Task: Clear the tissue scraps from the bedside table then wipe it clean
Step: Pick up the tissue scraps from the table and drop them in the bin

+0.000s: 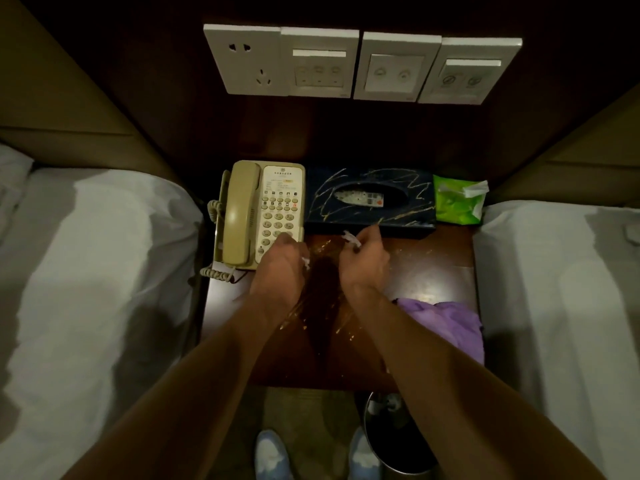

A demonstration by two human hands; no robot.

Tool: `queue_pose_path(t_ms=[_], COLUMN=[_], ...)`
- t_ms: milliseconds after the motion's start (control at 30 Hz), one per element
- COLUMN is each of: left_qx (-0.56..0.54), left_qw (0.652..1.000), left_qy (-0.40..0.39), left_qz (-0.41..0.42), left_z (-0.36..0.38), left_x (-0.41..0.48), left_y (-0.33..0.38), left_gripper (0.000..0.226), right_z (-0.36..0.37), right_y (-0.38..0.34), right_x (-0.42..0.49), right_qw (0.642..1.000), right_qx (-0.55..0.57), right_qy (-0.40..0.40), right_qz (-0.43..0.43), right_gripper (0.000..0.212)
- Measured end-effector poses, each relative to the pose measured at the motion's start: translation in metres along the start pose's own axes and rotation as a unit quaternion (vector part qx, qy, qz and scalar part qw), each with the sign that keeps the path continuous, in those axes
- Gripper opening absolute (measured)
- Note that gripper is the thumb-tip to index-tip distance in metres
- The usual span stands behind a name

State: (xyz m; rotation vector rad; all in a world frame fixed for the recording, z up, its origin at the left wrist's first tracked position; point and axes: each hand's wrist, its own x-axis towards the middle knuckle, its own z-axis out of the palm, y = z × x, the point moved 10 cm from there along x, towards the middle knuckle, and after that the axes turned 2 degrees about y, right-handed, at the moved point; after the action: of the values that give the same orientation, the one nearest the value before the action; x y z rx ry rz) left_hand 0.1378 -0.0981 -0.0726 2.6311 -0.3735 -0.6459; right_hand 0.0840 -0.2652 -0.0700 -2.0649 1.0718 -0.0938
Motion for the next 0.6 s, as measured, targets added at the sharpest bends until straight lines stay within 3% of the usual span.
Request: queue_pose_path(t_ms=[133, 267, 400, 467, 600], left_qx=[-0.008, -0.067, -0.078, -0.089, -0.091], left_qw=[0.994, 0.992, 0.992, 0.992, 0.989], left_qy=[0.104, 0.105, 0.095, 0.086, 0.094], left_qz=[-0.034, -0.036, 0.008, 0.023, 0.069], left_z=[-0.019, -0.013, -0.010, -0.006, 0.003], left_x=[-0.015, -0.026, -0.032, -0.034, -0.047], left_y=[-0.002, 0.009, 0.044, 0.062, 0.101], left_gripper=[0.023, 0.007, 0.005, 0.011, 0.018], right_z=[-0.009, -0.027, -0.054, -0.069, -0.115], right_y=[0.006, 0.009, 0.001, 0.004, 0.025], right_x=[-0.004, -0.009, -0.013, -0.015, -0.028], right_qw=[0.998, 0.996, 0.980, 0.971, 0.978], right_qx=[0.008, 0.002, -0.034, -0.044, -0.008], right_qy=[-0.035, -0.043, -0.029, -0.025, 0.000], right_qz=[-0.042, -0.080, -0.193, -0.232, -0.207], right_gripper=[0.017, 0.029, 0.016, 0.020, 0.031])
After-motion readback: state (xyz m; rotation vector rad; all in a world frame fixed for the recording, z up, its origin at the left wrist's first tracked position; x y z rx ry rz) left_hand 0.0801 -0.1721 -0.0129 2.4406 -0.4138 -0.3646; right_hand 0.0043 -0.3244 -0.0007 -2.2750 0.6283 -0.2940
